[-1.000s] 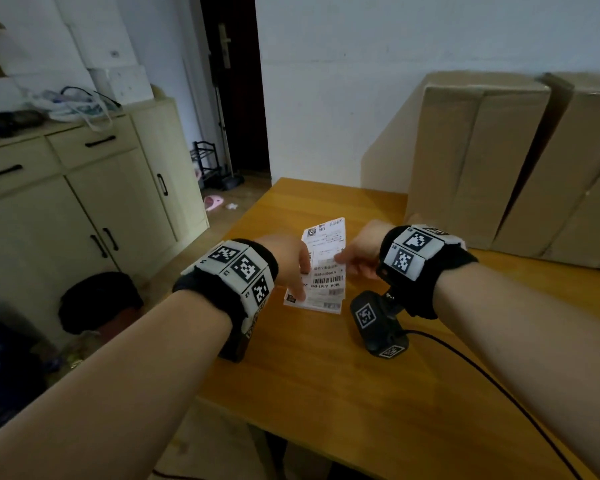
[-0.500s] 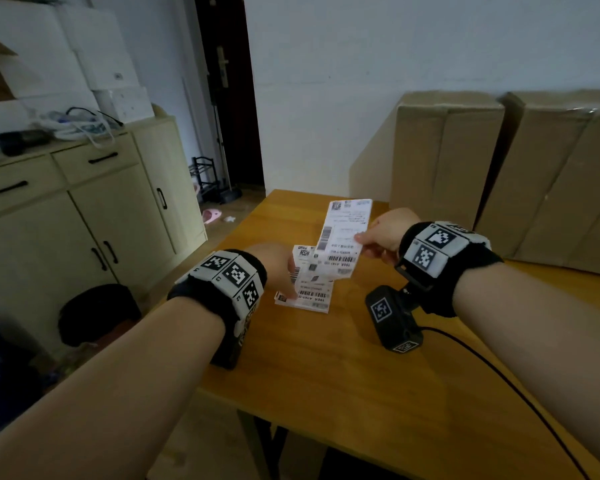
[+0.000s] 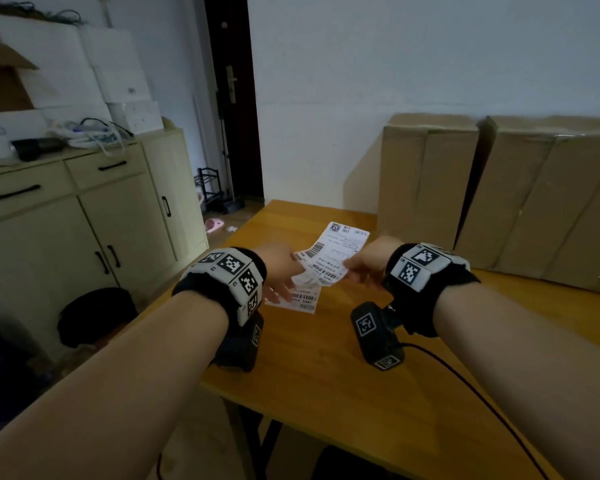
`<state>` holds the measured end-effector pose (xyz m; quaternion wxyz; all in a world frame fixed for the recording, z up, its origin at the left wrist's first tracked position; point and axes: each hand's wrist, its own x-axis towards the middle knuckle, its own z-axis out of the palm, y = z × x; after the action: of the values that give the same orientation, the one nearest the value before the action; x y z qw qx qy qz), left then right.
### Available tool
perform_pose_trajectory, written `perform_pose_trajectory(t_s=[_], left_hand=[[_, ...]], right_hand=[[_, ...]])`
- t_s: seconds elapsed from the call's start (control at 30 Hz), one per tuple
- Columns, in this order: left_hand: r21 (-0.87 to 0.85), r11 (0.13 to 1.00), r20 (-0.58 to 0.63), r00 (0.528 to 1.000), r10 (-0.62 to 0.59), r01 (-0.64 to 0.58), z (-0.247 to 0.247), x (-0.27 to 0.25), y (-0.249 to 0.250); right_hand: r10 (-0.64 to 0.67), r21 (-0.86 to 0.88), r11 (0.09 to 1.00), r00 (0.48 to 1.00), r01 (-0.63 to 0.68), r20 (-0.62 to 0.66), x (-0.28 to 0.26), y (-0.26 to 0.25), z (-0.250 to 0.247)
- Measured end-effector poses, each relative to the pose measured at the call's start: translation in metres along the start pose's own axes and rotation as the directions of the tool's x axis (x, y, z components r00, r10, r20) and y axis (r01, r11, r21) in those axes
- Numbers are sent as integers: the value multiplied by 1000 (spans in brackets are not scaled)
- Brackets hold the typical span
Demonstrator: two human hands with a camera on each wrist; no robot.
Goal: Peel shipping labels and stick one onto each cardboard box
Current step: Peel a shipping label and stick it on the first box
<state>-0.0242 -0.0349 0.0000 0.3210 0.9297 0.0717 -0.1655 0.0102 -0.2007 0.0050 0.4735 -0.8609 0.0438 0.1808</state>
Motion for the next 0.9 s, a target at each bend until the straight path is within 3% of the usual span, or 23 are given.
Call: perform_pose_trajectory(t_s=[0.07,0.2,0.33,0.47,0.57,0.6,0.67,0.77,0.9], left_hand=[[28,999,-14,1000,24,-23,-3,0,-2],[14,998,-204,977,61,-59,-10,4,-3],[174,984,-305,948,89,-36,-14,11,-9],[341,939,-225,974,32,48,-12,11,-14],[370,929,-216,973,85,1,-13,6,-7],[324,945,-226,966,128,-50,-15,4,-3],[35,986,-185,969,164,-161,-18,-1,5],[-436,878,-112,980,164,-197,-17,-10,19],[-559,773,-240,951,193,-299,-5,-10,36]], right_hand=[[-14,0,1000,1000,14,25,-2,-2,3],[-10,71,997,998,6,61,-4,-5,4],[-11,105,994,1000,13,-23,3,-2,-1],[12,220,976,1000,-6,-24,3,1,-10],[-7,313,950,1000,10,-12,3,-1,-14],[-22,334,942,1000,27,-18,3,-2,-16],[-54,365,929,998,65,-41,1,-3,-20],[-111,395,909,990,134,-81,-3,-2,-27],[-151,435,878,978,201,-147,-14,1,-37]])
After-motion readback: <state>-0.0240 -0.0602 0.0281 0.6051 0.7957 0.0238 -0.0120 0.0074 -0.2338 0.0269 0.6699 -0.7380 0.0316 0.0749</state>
